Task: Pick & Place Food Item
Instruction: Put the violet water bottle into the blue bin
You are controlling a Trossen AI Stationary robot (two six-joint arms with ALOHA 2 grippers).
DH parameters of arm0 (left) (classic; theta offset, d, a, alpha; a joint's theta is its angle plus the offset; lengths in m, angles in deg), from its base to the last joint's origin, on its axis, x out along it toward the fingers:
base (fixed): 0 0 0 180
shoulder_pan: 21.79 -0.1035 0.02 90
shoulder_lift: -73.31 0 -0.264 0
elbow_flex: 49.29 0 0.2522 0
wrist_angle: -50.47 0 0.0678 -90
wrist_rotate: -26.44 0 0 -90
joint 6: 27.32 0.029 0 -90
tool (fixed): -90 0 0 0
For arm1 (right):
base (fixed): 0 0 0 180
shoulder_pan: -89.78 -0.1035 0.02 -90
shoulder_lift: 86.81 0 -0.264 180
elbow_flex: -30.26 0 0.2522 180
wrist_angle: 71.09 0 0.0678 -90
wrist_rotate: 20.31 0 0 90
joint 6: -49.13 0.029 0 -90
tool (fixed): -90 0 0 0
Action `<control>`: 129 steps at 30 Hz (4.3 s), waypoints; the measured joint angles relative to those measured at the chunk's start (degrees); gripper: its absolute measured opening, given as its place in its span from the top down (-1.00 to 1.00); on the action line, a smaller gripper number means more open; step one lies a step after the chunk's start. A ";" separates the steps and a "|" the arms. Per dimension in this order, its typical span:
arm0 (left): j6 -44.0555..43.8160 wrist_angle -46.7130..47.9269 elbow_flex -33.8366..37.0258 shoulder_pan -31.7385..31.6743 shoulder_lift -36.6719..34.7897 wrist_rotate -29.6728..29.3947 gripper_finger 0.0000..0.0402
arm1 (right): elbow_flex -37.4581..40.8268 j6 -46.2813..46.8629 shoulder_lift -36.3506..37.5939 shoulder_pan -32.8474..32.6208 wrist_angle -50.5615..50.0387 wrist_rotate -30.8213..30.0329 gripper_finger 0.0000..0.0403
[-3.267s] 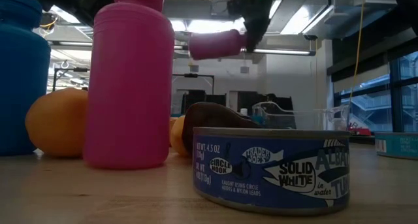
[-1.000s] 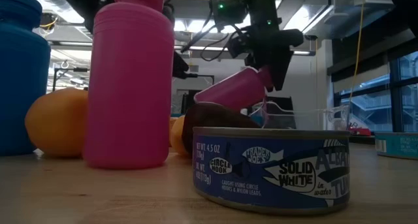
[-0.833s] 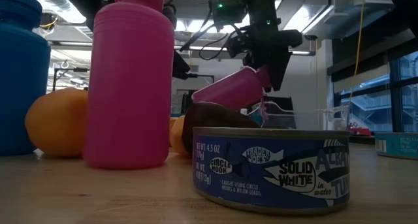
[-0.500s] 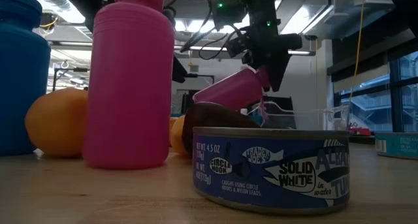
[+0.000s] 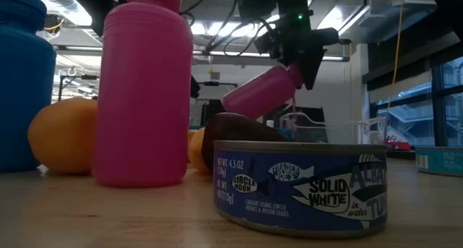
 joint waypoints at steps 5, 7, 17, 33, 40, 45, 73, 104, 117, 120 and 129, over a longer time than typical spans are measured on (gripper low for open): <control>0.00 1.08 0.00 0.02 0.00 0.01 -0.31 | 0.00 -0.62 0.00 0.00 -0.02 0.00 -0.03; 0.10 1.04 0.00 0.02 0.00 0.02 -0.30 | -0.26 -1.64 0.00 0.00 -0.10 -0.62 -0.03; 1.49 -0.70 0.02 0.00 0.00 0.04 -0.30 | -14.06 -1.93 3.26 2.09 0.09 5.45 -0.02; 1.62 -0.70 0.02 0.00 0.00 0.07 -0.30 | 6.42 3.73 16.82 5.68 -0.09 -0.77 -0.02; 0.76 -0.70 0.02 0.00 0.00 0.44 -0.30 | 15.98 4.61 17.18 5.68 -0.02 -0.17 -0.02; 0.85 -0.72 0.02 0.00 0.00 0.44 -0.30 | 21.71 5.86 17.16 5.68 -0.01 3.01 -0.02; 1.00 -2.47 0.02 0.00 0.00 0.46 -0.30 | 27.21 9.05 15.38 3.22 0.87 14.81 -0.02; -2.14 -16.89 0.04 -0.06 3.95 10.84 -0.30 | 26.77 6.05 14.67 2.04 9.18 10.33 -0.02; -3.23 -21.22 -3.78 -1.14 13.19 12.78 -0.29 | 22.76 4.97 14.67 -0.17 11.10 10.33 -0.02; -3.05 -18.96 -6.63 -1.08 14.39 14.62 -0.30 | 20.56 4.33 14.60 -0.17 11.86 10.30 -0.02; -0.96 -15.34 -10.17 -1.07 15.19 14.56 -0.30 | 16.17 1.37 10.12 -0.15 12.15 10.32 -0.02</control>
